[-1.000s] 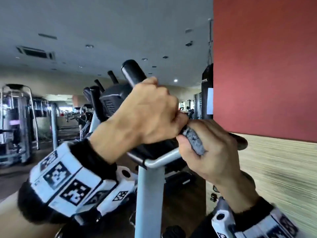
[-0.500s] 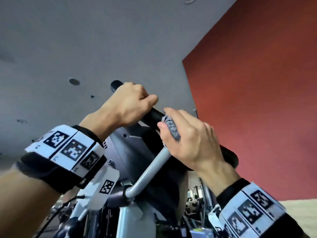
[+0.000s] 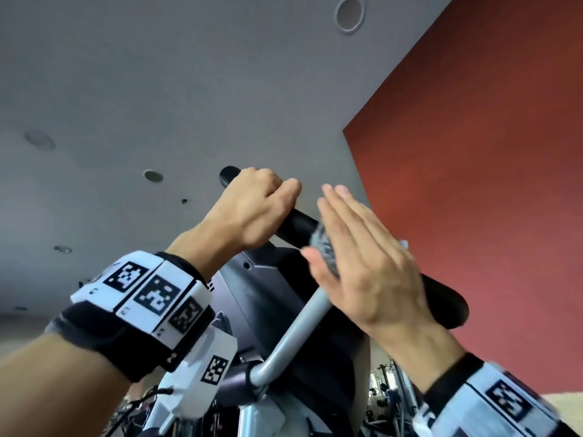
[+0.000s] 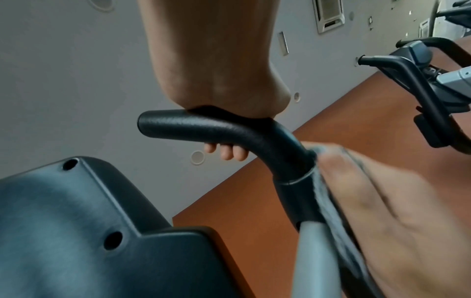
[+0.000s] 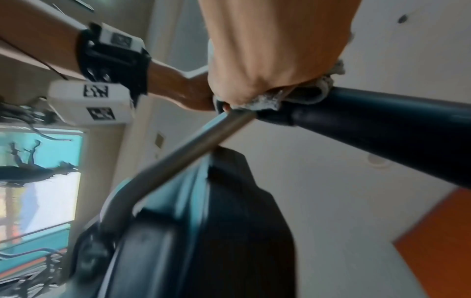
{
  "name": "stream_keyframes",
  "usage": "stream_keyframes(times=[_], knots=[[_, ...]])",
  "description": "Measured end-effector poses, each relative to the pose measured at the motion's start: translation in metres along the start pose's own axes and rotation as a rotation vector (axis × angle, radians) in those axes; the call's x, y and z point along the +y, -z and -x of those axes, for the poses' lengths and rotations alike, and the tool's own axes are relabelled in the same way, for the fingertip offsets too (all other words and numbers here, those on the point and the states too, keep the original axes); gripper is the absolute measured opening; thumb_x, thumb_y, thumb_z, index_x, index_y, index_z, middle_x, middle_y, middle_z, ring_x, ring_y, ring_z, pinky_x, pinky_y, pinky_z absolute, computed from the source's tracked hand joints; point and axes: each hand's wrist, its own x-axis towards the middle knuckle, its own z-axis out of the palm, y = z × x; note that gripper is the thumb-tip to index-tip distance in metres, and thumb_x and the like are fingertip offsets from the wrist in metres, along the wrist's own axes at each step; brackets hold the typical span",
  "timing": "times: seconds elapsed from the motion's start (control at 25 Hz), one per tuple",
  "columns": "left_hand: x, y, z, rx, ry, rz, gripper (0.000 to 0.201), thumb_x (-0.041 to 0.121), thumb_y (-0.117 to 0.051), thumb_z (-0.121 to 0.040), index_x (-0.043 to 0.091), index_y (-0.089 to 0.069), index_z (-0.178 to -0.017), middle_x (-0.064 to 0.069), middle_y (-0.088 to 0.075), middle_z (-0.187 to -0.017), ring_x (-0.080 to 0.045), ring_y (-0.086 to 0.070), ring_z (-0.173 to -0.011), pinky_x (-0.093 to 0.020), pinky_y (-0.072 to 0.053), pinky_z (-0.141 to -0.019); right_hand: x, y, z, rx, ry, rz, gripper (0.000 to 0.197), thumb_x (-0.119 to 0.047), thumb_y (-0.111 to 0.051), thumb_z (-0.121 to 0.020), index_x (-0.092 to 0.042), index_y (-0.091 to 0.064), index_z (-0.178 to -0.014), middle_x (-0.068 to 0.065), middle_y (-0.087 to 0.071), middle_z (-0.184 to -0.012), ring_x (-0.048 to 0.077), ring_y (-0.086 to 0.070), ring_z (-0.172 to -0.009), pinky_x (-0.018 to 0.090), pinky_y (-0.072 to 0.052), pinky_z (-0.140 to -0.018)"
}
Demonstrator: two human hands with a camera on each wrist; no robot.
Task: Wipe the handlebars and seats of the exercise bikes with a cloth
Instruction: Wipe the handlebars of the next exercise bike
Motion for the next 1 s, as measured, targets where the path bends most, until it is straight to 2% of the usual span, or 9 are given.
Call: stream_keyframes(times=[0.08, 0.16, 0.28, 0.36, 0.44, 0.56, 0.68, 0.84, 1.0], knots=[[0.001, -0.003, 0.001, 0.029, 0.023, 0.001, 0.039, 0.026, -0.039, -0.095, -0.002, -0.047, -0.068, -0.028, -0.051, -0.068, -0.047, -0.049, -0.077, -0.053, -0.040, -0.073, 0.014, 0.009, 0.025, -0.015, -0.030, 0.008, 0.061, -0.043, -0.041, -0.110, 0.005, -0.048, -0.146, 0.018, -0.042, -0.157, 0.027, -0.038, -0.149, 0.048, -0.043, -0.114], [0.001, -0.006, 0.003, 0.043, -0.018, -0.055, 0.043, 0.028, -0.035, -0.098, 0.001, -0.044, -0.065, -0.022, -0.049, -0.061, -0.044, -0.047, -0.069, -0.048, -0.039, -0.070, 0.008, 0.006, 0.022, -0.002, -0.059, 0.039, 0.061, -0.042, -0.038, -0.110, 0.007, -0.048, -0.146, 0.020, -0.042, -0.156, 0.030, -0.038, -0.149, 0.050, -0.040, -0.116], [-0.004, -0.010, 0.006, 0.085, -0.025, -0.069, 0.044, 0.038, -0.025, -0.096, 0.015, -0.034, -0.059, -0.003, -0.036, -0.052, -0.033, -0.034, -0.059, -0.031, -0.026, -0.061, -0.020, -0.010, -0.018, 0.077, -0.031, 0.096, 0.054, -0.038, -0.043, -0.109, 0.005, -0.061, -0.134, 0.020, -0.059, -0.143, 0.031, -0.056, -0.135, 0.046, -0.043, -0.114], [-0.010, -0.009, 0.007, 0.116, -0.082, -0.023, 0.050, 0.037, -0.025, -0.099, 0.009, -0.044, -0.063, -0.006, -0.043, -0.053, -0.036, -0.039, -0.061, -0.036, -0.031, -0.063, -0.021, -0.011, -0.025, 0.092, -0.001, 0.067, 0.052, -0.039, -0.045, -0.108, 0.004, -0.064, -0.130, 0.018, -0.063, -0.138, 0.030, -0.063, -0.126, 0.045, -0.047, -0.110], [-0.016, -0.009, 0.007, 0.121, -0.142, 0.018, 0.059, 0.037, -0.024, -0.102, -0.003, -0.054, -0.070, -0.017, -0.055, -0.061, -0.041, -0.049, -0.067, -0.045, -0.038, -0.072, -0.002, -0.004, -0.002, 0.045, 0.011, 0.011, 0.056, -0.041, -0.043, -0.109, 0.005, -0.059, -0.137, 0.017, -0.058, -0.145, 0.030, -0.061, -0.130, 0.047, -0.046, -0.112], [-0.016, -0.012, 0.006, 0.097, -0.189, -0.015, 0.065, 0.044, -0.016, -0.100, 0.004, -0.059, -0.071, -0.006, -0.061, -0.067, -0.032, -0.052, -0.073, -0.046, -0.041, -0.087, 0.019, 0.009, 0.031, -0.014, -0.068, 0.021, 0.064, -0.045, -0.031, -0.111, 0.006, -0.050, -0.145, 0.018, -0.049, -0.152, 0.030, -0.052, -0.139, 0.048, -0.040, -0.117], [-0.019, -0.014, 0.006, 0.101, -0.212, -0.044, 0.066, 0.044, -0.014, -0.100, 0.008, -0.061, -0.073, -0.003, -0.064, -0.069, -0.031, -0.054, -0.075, -0.051, -0.041, -0.089, 0.001, 0.001, 0.009, 0.011, -0.137, 0.046, 0.066, -0.046, -0.027, -0.111, 0.006, -0.050, -0.144, 0.019, -0.051, -0.151, 0.031, -0.049, -0.141, 0.048, -0.036, -0.119], [-0.018, -0.013, 0.011, 0.124, -0.214, 0.036, 0.070, 0.045, -0.015, -0.100, 0.000, -0.062, -0.074, -0.008, -0.063, -0.067, -0.032, -0.052, -0.076, -0.047, -0.040, -0.087, -0.012, -0.006, -0.010, 0.039, -0.047, 0.065, 0.064, -0.045, -0.029, -0.111, 0.005, -0.051, -0.145, 0.019, -0.051, -0.151, 0.030, -0.049, -0.142, 0.047, -0.038, -0.118], [-0.007, -0.013, 0.021, 0.050, -0.208, -0.040, 0.062, 0.041, -0.017, -0.100, 0.003, -0.060, -0.075, 0.000, -0.056, -0.071, -0.024, -0.046, -0.079, -0.040, -0.033, -0.097, 0.005, 0.005, 0.037, -0.014, -0.177, 0.044, 0.072, -0.050, -0.021, -0.111, 0.007, -0.037, -0.152, 0.020, -0.039, -0.159, 0.031, -0.041, -0.147, 0.052, -0.035, -0.119]])
